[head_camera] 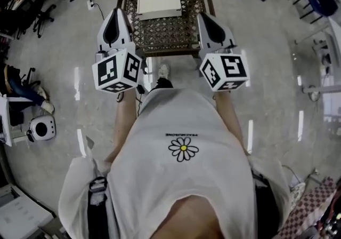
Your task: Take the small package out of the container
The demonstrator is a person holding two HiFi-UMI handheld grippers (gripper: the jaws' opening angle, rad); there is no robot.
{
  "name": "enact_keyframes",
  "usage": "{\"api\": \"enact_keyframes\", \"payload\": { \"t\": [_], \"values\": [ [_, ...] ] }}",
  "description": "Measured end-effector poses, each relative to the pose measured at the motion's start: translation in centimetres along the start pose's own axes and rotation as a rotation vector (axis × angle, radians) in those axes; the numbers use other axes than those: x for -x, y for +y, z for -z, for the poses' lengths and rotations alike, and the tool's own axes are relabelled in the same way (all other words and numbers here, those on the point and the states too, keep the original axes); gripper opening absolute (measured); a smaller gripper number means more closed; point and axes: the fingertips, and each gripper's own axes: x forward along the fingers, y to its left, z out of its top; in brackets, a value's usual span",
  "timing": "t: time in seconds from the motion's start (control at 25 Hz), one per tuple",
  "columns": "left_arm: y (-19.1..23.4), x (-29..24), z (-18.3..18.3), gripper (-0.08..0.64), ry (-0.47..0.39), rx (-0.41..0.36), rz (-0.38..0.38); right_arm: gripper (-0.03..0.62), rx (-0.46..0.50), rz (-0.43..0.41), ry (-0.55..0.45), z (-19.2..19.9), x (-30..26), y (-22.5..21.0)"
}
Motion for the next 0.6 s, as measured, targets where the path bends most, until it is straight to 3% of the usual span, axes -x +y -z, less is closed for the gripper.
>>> {"api": "enact_keyframes", "payload": {
  "t": [0.24,0.6],
  "values": [
    [2.8,-3.6,2.6,0.025,-0.013,0.021,-0.022,0.031,0.025,-0.045,0.059,3.5,-5.6,0.3],
    [9.3,-13.7,4.9,0.025,0.012,0.015,-0.033,0.031,0.041,-0.015,0.122,5.6,-17.5,-1.1]
  ]
}}
